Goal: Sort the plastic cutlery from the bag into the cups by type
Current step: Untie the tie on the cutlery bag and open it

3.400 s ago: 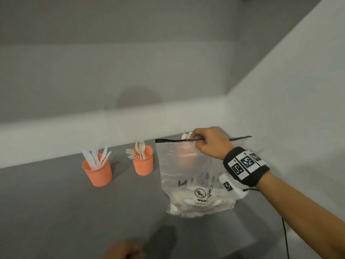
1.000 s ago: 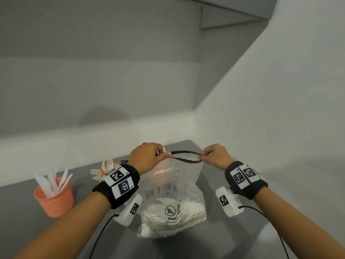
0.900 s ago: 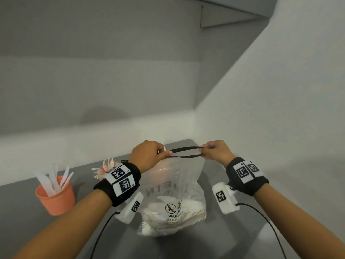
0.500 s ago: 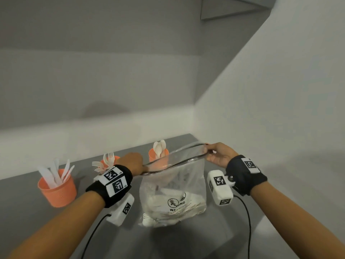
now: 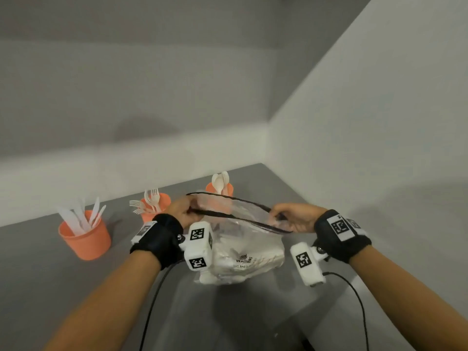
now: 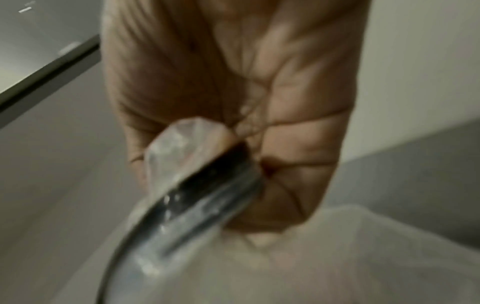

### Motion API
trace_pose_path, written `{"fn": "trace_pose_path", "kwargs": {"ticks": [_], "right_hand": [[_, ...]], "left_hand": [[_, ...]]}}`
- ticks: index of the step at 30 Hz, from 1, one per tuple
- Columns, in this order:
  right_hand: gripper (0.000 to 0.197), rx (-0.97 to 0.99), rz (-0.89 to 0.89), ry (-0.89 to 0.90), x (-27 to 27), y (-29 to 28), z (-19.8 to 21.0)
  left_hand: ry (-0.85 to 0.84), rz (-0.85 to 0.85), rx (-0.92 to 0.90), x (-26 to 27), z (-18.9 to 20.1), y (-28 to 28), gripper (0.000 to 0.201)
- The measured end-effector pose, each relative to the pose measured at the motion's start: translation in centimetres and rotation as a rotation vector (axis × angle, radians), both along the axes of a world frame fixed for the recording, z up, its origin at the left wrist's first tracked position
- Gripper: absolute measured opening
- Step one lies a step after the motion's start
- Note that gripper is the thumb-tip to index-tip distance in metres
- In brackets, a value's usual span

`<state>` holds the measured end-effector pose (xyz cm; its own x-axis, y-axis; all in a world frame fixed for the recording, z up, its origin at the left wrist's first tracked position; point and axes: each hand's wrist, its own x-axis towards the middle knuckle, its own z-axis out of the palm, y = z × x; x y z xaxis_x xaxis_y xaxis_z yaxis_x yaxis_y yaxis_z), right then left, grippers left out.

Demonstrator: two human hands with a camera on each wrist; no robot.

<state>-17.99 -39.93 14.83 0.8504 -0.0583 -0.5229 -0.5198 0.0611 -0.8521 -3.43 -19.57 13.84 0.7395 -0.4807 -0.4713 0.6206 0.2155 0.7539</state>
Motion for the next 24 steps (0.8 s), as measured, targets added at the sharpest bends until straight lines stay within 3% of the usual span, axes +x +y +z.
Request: {"fn": "trace_pose_path", "kwargs": {"ticks": [2,5,8,11,14,17,21,22,24], "right_hand": [[0.031,0.179,-0.217,-0.128,0.0,-1.2,-0.2],[0.022,0.442,-0.502,-0.255,0.5,-2.1,-0.7],[0.018,0.565,-0.613,-0.291,1.7,-2.0,-1.3],[0.02,0.657,-0.627,-0.282,2.2,-1.6,-1.4],[0.008,0.625,-0.537,-0.233,1.6,-2.2,-1.9],[0.018,0.339,-0.28,-0.082,-0.1,-2.2,-2.5],[0.035,-0.296,0.178,0.114,-1.9,0.0,-3.8],[0.041,-0.384,0.256,0.119,-2.1,0.5,-4.3],[0.047,-0.346,0.283,0.128,-2.1,0.4,-5.4]], "left_hand": [[-0.027,-0.134,0.015,0.0,-0.8,0.0,0.034],[-0.316,-0.365,0.265,-0.3,-2.4,0.4,0.029],[-0.474,-0.701,0.362,-2.1,-2.7,0.9,0.031],[-0.42,-0.847,0.423,-2.5,-2.7,1.4,0.032],[-0.237,-0.662,0.297,-1.5,-3.2,1.9,0.036],[0.02,-0.41,0.005,0.0,-3.4,2.6,0.031],[0.093,-0.323,-0.107,0.0,-4.1,1.8,0.034],[0.121,-0.295,-0.131,-0.3,-4.2,1.3,0.033],[0.165,-0.203,-0.183,-0.9,-4.6,0.3,0.029]]}}
